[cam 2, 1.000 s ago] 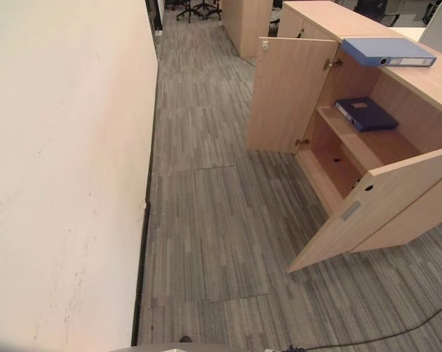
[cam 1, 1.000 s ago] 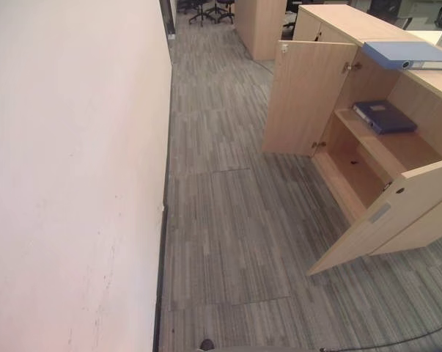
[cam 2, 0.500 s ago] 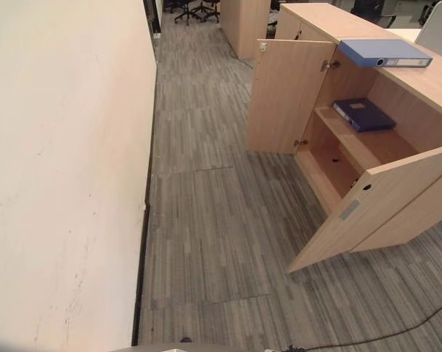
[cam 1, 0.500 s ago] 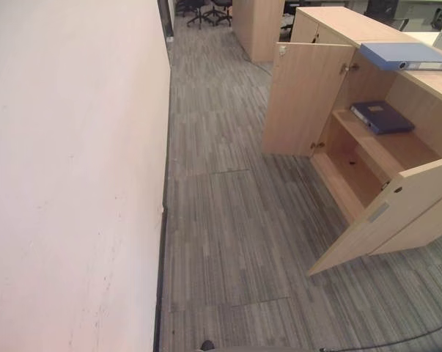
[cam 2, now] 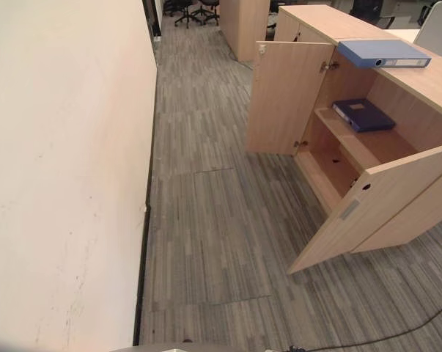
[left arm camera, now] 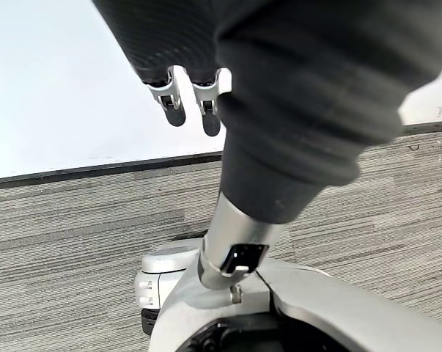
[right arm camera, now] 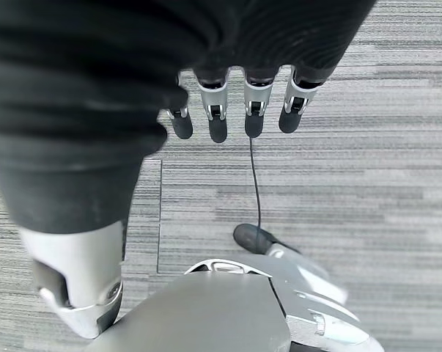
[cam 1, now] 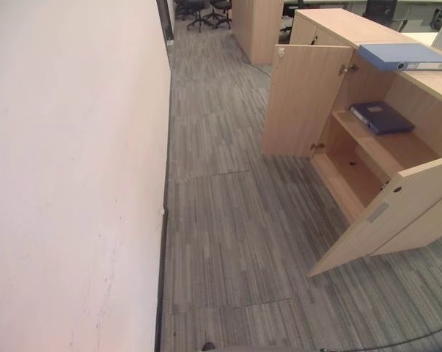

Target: Put the empty folder in the office cabinet

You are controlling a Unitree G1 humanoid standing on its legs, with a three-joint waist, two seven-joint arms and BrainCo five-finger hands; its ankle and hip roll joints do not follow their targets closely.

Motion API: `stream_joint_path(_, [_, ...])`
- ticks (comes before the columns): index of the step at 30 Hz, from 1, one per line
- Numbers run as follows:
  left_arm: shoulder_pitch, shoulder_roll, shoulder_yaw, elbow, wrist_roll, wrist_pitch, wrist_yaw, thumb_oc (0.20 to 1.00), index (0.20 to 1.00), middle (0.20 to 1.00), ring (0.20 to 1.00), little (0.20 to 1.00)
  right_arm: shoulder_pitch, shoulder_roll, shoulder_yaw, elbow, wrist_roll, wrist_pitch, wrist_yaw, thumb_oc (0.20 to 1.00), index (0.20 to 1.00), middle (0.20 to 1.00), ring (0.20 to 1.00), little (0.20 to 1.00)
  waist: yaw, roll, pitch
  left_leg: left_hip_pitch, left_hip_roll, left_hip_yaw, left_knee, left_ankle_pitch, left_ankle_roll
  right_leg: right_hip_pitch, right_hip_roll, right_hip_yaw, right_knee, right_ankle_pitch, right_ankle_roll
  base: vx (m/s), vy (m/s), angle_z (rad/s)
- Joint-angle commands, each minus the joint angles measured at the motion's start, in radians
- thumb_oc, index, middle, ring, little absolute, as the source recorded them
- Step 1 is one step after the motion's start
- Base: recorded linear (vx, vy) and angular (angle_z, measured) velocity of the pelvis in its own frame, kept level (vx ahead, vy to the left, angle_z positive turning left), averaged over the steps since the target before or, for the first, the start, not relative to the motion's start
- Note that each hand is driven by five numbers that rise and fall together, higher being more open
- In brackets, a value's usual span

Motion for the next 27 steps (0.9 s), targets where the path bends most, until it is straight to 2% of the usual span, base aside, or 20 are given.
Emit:
stream_joint_path(1, [-0.073,-0.029,0.001,0.074,0.0,-0.006,-0.001,1.0,1.0,1.0,1.0,1.0,-0.047,-0.013,0.033,0.04,0.007,0.0,0.004,1.0,1.0,1.0,1.0,1.0,0.001,-0.025,0.011,0.043,0.008,0.009,0.002,-0.132,-0.031,-0.042,-0.044,-0.044,0.005,0.051,0.092,0.0,0.0,0.0])
stream_joint_path(14, [-0.073,-0.022,0.005,0.077,0.003,-0.006,0.013,1.0,1.0,1.0,1.0,1.0,-0.052,-0.015,0.043,0.034,0.005,-0.003,0.001,1.0,1.0,1.0,1.0,1.0,0.008,-0.028,0.02,0.033,0.014,-0.006,0.002,-0.126,-0.037,-0.045,-0.037,-0.056,0.005,0.044,0.084,0.0,-0.019,0.01])
stream_joint_path(20, [-0.085,-0.014,0.021,0.07,-0.033,-0.01,0.023,1.0,1.0,1.0,1.0,1.0,-0.067,-0.019,0.048,0.026,0.013,-0.004,0.001,1.0,1.0,1.0,1.0,1.0,0.02,-0.037,0.036,0.031,0.038,-0.017,0.002,-0.113,-0.044,-0.044,-0.019,-0.062,0.005,0.03,0.067,0.01,-0.097,0.12])
stream_joint_path(24, [-0.106,-0.01,0.025,0.054,-0.071,-0.017,0.026,1.0,1.0,1.0,1.0,1.0,-0.09,-0.024,0.05,0.024,0.027,-0.007,0.0,1.0,1.0,1.0,1.0,1.0,0.036,-0.059,0.094,-0.105,0.068,0.012,0.271,-0.14,-0.067,-0.033,-0.015,-0.072,0.01,0.01,0.03,-0.04,-0.158,0.06])
stream_joint_path(25, [-0.108,-0.009,0.025,0.049,-0.076,-0.019,0.028,1.0,1.0,1.0,1.0,1.0,-0.093,-0.026,0.051,0.024,0.028,-0.007,0.0,1.0,1.0,1.0,1.0,1.0,0.038,-0.062,0.103,-0.157,0.081,0.012,0.364,-0.117,-0.072,-0.032,-0.012,-0.074,0.011,0.006,0.022,-0.03,-0.172,0.17])
stream_joint_path(27, [-0.11,-0.011,0.024,0.027,-0.094,-0.024,0.04,1.0,1.0,1.0,1.0,1.0,-0.103,-0.033,0.057,0.023,0.03,-0.004,-0.006,1.0,1.0,1.0,1.0,1.0,0.049,-0.061,0.13,-0.27,0.112,0.006,0.552,-0.026,-0.078,-0.025,0.004,-0.088,0.011,-0.008,0.003,-0.01,-0.186,0.15])
